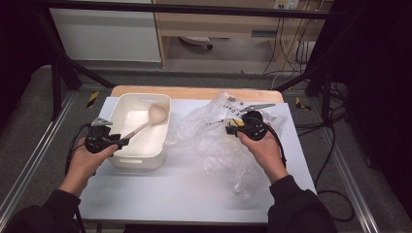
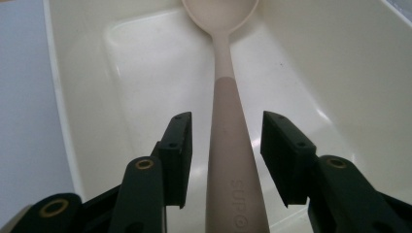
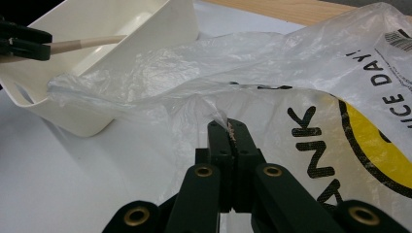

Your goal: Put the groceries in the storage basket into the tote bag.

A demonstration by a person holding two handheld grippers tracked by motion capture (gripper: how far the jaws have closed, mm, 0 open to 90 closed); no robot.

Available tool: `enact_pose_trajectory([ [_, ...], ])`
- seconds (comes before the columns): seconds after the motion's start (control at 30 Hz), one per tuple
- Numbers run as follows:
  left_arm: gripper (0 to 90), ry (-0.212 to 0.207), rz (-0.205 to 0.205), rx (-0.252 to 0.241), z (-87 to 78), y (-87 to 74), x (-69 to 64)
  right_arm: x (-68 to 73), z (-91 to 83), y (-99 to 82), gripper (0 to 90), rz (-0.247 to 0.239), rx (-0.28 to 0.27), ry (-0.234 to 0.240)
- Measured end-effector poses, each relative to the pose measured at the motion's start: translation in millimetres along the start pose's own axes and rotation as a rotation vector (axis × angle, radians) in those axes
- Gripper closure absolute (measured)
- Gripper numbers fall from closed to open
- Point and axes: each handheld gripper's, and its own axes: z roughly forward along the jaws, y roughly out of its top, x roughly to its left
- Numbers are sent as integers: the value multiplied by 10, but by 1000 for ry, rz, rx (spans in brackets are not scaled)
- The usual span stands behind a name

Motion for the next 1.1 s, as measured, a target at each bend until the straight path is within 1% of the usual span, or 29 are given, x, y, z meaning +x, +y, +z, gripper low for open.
enact_pose_trajectory([
  [0.17, 549, 6, 7, 3, 36, 0, -17, -1, 0, -6, 900, 1, 2, 2],
  [0.27, 552, 4, -2, 10, 45, 7, -14, -4, -1, -11, 900, 0, 3, 2],
  [0.37, 579, -12, -8, 19, 48, 10, -8, -11, 1, -15, 900, -1, 3, 0],
  [0.47, 627, -25, -6, 33, 48, 8, -8, -10, 3, -17, 900, 0, 3, 1],
  [0.57, 631, -25, -5, 36, 48, 9, -9, -6, 9, -20, 900, 1, 5, 3],
  [0.7, 646, -25, -15, 36, 49, 8, -5, -6, 17, -23, 900, 1, 6, 3],
  [0.8, 678, -36, -23, 39, 48, 7, 7, -5, 19, -24, 900, 2, 8, 4],
  [0.93, 681, -39, -25, 42, 49, 9, 8, -2, 24, -25, 900, 4, 7, 6],
  [1.1, 683, -32, -25, 49, 51, 17, 1, 2, 37, -27, 900, 4, 8, 7],
])
